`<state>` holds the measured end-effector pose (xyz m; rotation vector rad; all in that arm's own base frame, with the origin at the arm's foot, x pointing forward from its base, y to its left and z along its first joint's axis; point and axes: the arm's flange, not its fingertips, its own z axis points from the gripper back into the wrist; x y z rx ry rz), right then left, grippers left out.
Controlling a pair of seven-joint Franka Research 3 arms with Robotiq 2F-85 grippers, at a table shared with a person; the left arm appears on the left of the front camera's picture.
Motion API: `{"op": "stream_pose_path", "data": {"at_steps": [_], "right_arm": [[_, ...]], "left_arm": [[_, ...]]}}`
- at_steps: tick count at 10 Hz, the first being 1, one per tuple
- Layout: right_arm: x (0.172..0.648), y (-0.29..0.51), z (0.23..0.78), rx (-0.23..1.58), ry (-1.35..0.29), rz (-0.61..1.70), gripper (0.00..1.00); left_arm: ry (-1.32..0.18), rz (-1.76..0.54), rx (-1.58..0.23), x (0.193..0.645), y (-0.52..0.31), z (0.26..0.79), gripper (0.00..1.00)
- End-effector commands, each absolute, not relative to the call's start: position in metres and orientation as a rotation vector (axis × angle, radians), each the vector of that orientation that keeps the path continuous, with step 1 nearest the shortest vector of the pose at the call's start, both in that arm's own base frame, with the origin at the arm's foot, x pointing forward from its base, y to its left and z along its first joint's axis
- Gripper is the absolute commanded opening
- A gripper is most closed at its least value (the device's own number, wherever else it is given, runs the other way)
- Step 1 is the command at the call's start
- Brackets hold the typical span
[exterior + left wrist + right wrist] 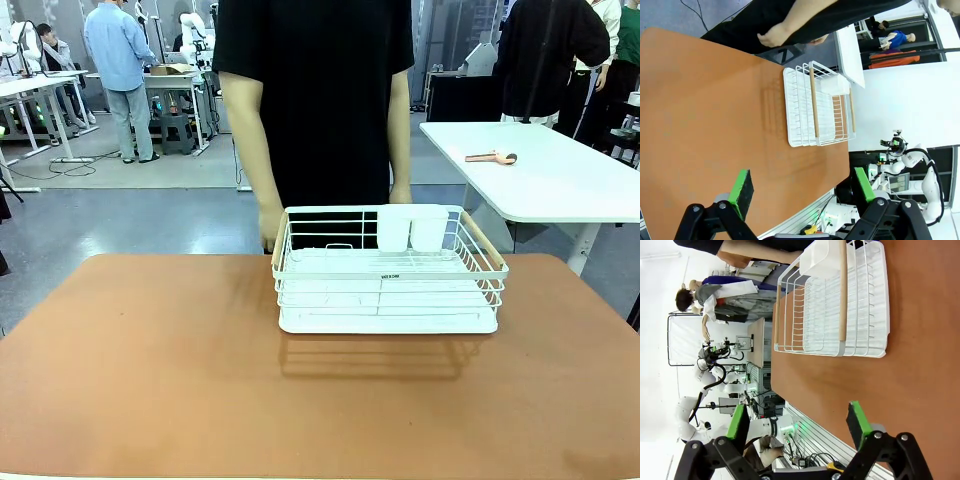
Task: Clean the table.
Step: Pick up the Lint Roller when the human hands it over.
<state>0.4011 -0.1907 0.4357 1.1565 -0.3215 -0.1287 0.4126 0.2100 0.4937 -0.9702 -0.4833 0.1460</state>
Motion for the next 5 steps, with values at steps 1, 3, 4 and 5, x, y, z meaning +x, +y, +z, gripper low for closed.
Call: {"op": "stream_pose_path", "data": {"at_steps": [1,3,4,5], "right_arm": [[0.4012,-0.1898,0.4384,1.168,-0.322,-0.128,1.0],[0.4012,-0.1898,0.4384,1.168,-0.322,-0.128,1.0],[0.4012,-0.1898,0.4384,1.168,-0.322,-0.128,1.0],[0.4012,-0.1898,0.4384,1.168,-0.322,-0.128,1.0]], "left_arm": [[-0.489,0.147,-0.983,0.4115,0.2107,0.4959,1.0],[-0.489,0.147,-0.983,0.4115,0.2107,0.4959,1.0],[-0.489,0.147,-0.983,0.4115,0.2107,0.4959,1.0],[-0.489,0.147,-0.983,0.4115,0.2107,0.4959,1.0]]}}
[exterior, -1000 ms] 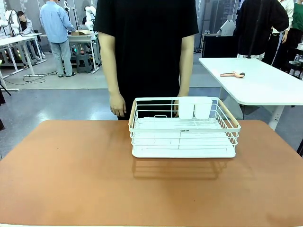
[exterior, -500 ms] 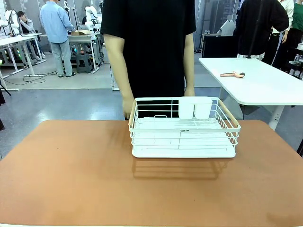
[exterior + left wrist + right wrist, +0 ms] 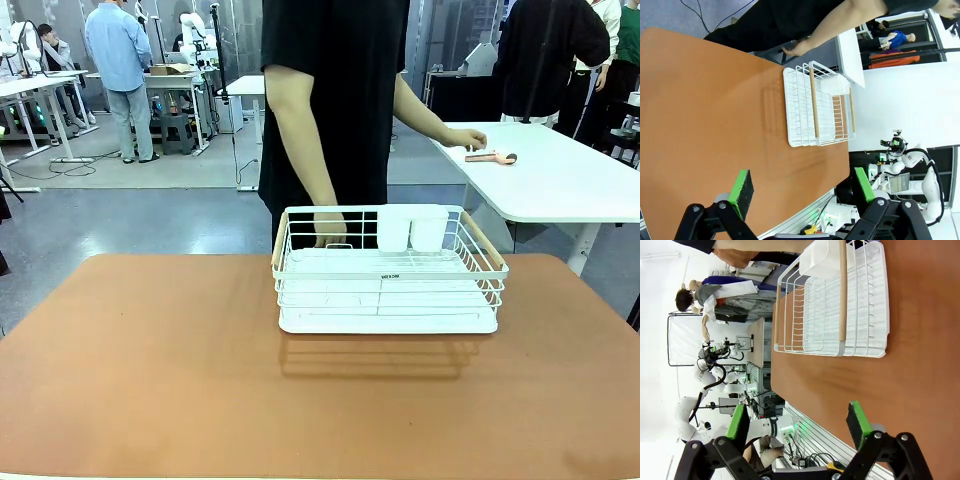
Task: Clean the table.
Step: Pick up the Lint Roller when the human hands it over.
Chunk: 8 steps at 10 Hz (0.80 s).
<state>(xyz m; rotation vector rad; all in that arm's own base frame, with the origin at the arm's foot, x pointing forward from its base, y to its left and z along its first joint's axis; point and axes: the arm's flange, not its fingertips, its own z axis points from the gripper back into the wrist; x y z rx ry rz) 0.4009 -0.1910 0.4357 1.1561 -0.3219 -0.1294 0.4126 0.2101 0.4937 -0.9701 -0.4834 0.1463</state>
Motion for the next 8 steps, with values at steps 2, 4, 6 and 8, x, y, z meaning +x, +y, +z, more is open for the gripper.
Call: {"op": "stream_pose_path", "data": {"at_steps": [2,4,6,8], "right_arm": [[0.4012,-0.1898,0.4384,1.168,-0.322,-0.128,1.0],[0.4012,-0.1898,0.4384,1.168,-0.322,-0.128,1.0],[0.4012,-0.1898,0.4384,1.168,-0.322,-0.128,1.0],[0.4012,-0.1898,0.4384,1.168,-0.322,-0.128,1.0]], "left_arm": [[-0.489,0.147,-0.983,0.4115,0.2107,0.4959,1.0],[-0.489,0.147,-0.983,0.4115,0.2107,0.4959,1.0],[-0.489,0.147,-0.983,0.4115,0.2107,0.4959,1.0],[-0.489,0.147,-0.983,0.4115,0.2107,0.4959,1.0]]}}
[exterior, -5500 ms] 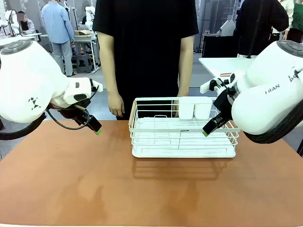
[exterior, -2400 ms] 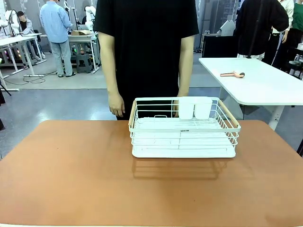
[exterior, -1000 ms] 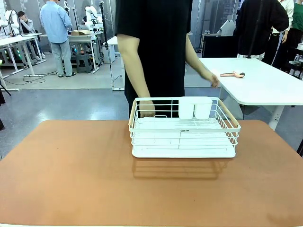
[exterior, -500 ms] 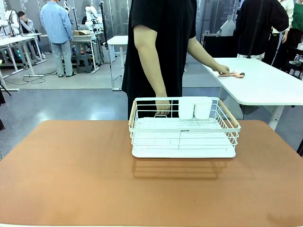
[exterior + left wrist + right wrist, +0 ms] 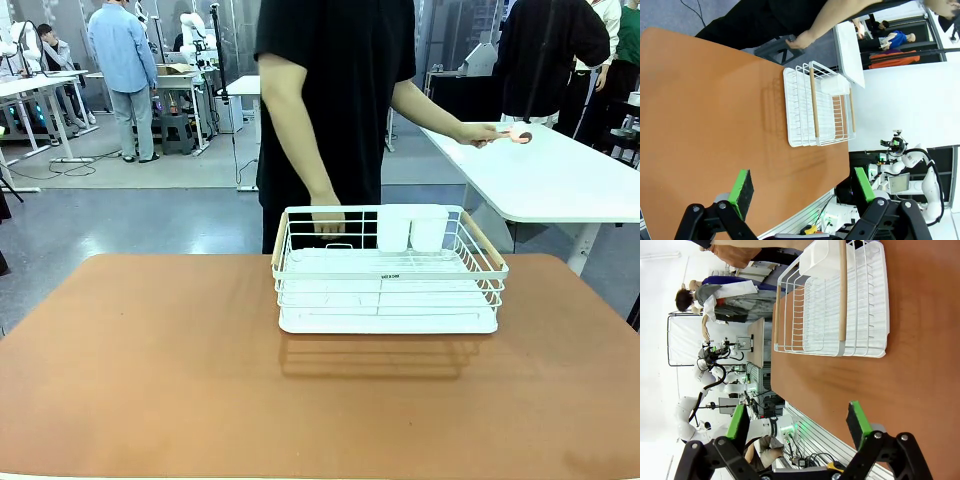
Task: Clean the table.
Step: Pick up the Lint Roller when the human hands it over.
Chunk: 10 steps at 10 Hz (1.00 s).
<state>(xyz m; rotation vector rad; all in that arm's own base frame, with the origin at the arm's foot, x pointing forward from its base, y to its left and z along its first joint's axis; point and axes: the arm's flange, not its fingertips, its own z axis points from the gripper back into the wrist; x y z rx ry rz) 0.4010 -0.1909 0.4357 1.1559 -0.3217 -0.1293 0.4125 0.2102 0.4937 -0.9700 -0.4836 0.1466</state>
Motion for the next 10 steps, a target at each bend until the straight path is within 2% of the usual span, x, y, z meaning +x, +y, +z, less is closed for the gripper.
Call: {"op": "stream_pose_path", "data": {"at_steps": [1,10], "right_arm": [[0.4012,-0.1898,0.4384,1.168,-0.322,-0.128,1.0],[0.4012,-0.1898,0.4384,1.168,-0.322,-0.128,1.0]], "left_arm": [[-0.489,0.147,-0.983,0.4115,0.2107,0.4959,1.0],[-0.489,0.147,-0.983,0.4115,0.2107,0.4959,1.0]]}}
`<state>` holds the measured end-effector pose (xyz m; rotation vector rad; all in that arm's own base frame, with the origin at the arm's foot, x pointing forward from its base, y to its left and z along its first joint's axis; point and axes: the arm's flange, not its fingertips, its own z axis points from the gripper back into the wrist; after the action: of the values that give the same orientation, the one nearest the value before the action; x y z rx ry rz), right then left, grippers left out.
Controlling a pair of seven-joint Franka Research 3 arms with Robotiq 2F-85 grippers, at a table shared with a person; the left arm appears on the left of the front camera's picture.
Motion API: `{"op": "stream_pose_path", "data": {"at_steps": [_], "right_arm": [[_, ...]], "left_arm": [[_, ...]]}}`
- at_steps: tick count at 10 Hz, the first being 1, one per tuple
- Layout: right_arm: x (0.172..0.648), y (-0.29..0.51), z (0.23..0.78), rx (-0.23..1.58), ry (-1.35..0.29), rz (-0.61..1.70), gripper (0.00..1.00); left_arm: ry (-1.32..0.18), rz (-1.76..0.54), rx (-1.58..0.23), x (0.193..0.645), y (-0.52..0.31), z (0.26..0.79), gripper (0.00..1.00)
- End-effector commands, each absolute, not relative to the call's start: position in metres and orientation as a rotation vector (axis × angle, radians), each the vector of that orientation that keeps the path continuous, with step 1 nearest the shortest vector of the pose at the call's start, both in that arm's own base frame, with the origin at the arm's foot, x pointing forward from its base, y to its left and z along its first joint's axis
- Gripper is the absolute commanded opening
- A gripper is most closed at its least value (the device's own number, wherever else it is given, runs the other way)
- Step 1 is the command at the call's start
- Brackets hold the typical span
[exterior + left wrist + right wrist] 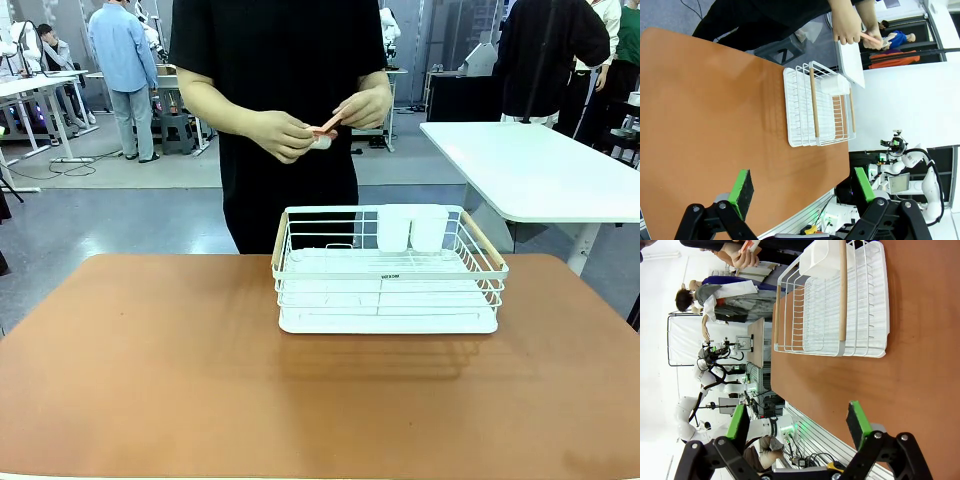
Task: Clean the table.
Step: Pick up the Lint Roller when the human hands it over.
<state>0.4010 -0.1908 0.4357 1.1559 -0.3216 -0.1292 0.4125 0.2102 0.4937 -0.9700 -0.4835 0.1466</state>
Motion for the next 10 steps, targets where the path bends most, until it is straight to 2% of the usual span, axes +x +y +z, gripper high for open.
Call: {"op": "stream_pose_path", "data": {"at_steps": [1,10], "right_arm": [[0.4012,-0.1898,0.4384,1.168,-0.322,-0.128,1.0],[0.4012,-0.1898,0.4384,1.168,-0.322,-0.128,1.0]], "left_arm": [[-0.489,0.147,-0.983,0.4115,0.2107,0.4959,1.0],[-0.489,0.147,-0.983,0.4115,0.2107,0.4959,1.0]]}}
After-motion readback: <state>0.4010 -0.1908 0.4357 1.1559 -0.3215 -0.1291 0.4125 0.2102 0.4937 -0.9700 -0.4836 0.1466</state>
